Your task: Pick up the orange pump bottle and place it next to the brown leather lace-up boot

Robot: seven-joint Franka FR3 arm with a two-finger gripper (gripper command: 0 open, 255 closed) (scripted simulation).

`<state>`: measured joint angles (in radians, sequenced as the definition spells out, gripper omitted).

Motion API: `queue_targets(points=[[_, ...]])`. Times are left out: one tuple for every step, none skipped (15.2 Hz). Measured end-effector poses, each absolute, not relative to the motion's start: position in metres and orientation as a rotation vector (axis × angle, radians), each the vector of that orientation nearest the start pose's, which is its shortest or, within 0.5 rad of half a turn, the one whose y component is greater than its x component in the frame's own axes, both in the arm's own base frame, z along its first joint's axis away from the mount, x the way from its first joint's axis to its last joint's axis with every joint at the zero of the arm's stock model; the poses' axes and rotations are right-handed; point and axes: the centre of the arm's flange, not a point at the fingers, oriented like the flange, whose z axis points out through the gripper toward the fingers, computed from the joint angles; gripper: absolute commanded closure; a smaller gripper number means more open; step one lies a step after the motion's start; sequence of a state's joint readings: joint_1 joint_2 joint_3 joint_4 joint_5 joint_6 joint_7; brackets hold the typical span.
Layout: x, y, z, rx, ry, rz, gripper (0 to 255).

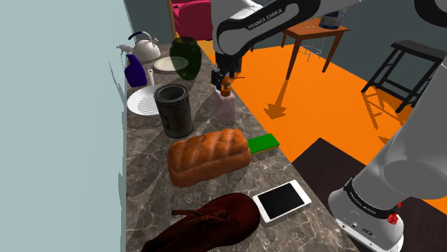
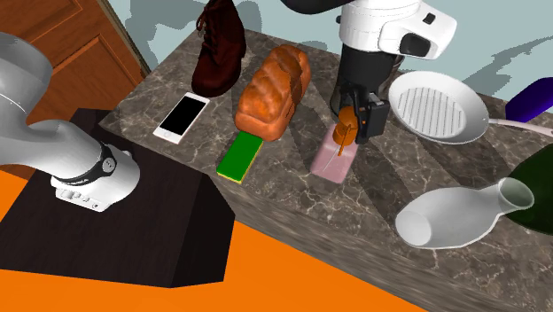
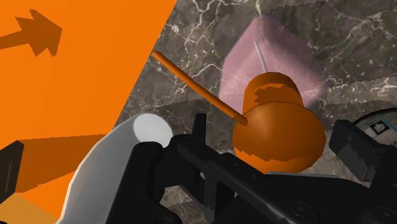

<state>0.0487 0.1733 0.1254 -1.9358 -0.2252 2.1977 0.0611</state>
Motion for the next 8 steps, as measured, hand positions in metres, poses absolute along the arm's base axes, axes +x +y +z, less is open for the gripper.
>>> queue_targets(points=[[0.5976,0.0944,0.4060,-3.269,-0.385,-0.181,0],[0.5976,0.0943,0.4058,-3.269,-0.385,-0.181,0],[0.5976,0.0943,0.4057,-3.269,-0.385,-0.181,0],[0.5976,0.0942,0.4056,-3.269,-0.385,-0.181,0],[0.5976,0.0942,0.4056,-3.269,-0.385,-0.181,255],[0.5976,0.0942,0.4056,-3.269,-0.385,-0.181,255],[0.5977,0.0942,0.4058,-3.269,-0.385,-0.182,255],[0.5977,0.0941,0.4058,-3.269,-0.385,-0.182,255]])
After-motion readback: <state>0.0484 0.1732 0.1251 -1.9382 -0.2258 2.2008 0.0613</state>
